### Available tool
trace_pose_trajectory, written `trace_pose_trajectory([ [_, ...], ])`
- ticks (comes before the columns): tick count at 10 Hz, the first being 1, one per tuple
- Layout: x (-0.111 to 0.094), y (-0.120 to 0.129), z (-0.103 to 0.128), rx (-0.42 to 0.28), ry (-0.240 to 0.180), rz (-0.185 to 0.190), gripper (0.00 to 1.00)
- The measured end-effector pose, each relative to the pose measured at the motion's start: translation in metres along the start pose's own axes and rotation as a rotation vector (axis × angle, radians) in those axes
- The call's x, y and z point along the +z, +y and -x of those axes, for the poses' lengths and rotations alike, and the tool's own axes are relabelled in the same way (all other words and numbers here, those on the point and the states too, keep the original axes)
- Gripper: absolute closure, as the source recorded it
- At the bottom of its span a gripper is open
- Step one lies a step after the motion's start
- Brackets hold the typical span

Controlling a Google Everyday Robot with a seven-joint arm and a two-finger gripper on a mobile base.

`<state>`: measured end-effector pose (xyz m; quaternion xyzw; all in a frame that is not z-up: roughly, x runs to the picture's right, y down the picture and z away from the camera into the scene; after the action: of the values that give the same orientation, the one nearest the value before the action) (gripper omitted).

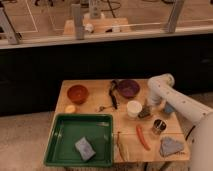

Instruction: Wipe table surface with eraser

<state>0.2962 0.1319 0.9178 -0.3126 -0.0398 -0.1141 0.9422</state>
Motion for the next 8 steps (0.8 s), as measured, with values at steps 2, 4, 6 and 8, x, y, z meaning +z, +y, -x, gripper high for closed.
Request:
trace_pose_trajectory([
  [2, -0.005, 0.000, 0.003, -0.006, -0.017, 0.005, 0.76],
  [4, -0.006, -0.001, 0.009, -0.012, -0.030, 0.010, 0.95],
  [6, -0.005, -0.001, 0.015, -0.018, -0.043, 0.018, 1.00],
  [8, -0.005, -0.003, 0.025, -0.033, -0.062, 0.017, 1.00],
])
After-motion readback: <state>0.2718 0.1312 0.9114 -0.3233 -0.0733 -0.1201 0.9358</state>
